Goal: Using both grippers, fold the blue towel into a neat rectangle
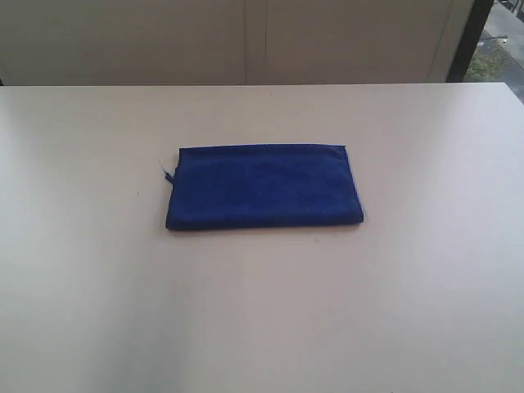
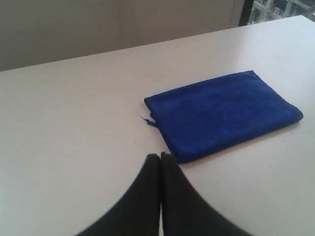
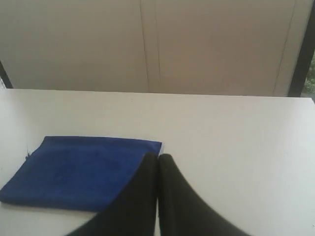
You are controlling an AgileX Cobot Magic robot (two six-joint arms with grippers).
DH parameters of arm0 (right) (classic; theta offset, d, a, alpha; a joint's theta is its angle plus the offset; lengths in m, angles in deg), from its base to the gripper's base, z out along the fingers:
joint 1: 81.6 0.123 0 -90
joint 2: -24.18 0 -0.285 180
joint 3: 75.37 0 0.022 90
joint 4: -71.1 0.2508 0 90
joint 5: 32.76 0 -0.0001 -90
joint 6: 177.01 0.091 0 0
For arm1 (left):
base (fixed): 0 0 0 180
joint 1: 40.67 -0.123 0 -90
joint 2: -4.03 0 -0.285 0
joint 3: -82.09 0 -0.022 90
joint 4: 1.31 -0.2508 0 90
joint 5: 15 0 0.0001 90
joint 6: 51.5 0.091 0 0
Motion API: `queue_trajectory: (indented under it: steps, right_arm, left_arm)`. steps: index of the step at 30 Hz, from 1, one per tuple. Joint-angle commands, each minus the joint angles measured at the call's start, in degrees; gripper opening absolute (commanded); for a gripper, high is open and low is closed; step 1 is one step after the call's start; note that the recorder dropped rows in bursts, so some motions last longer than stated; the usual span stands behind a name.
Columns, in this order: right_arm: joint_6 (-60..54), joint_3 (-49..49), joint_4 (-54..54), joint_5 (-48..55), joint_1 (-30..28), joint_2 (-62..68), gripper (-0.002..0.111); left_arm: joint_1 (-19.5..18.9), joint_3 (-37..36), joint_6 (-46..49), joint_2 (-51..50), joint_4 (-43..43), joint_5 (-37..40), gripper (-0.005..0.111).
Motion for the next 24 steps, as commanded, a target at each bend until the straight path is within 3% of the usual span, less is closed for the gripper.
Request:
queue_trajectory:
  steps: [1,4,24]
  right_arm:
    - [0.0,-6.3,-0.4,-10.4,-0.5,0.3,0.000]
    - [0.0,-10.8,-0.4,-16.7,-0.5,1.0,0.000]
    - [0.0,-11.9,-0.4,-13.9,-0.5,1.0,0.000]
  left_arm:
    - [-0.2,-5.7,0.7,0.2,0.7,-8.0,0.000]
    - [-0.2,-9.9,0.7,0.1,0.7,-12.6,0.000]
    - [-0.2,-11.0,0.8,0.1,0.7,-11.4,0.000]
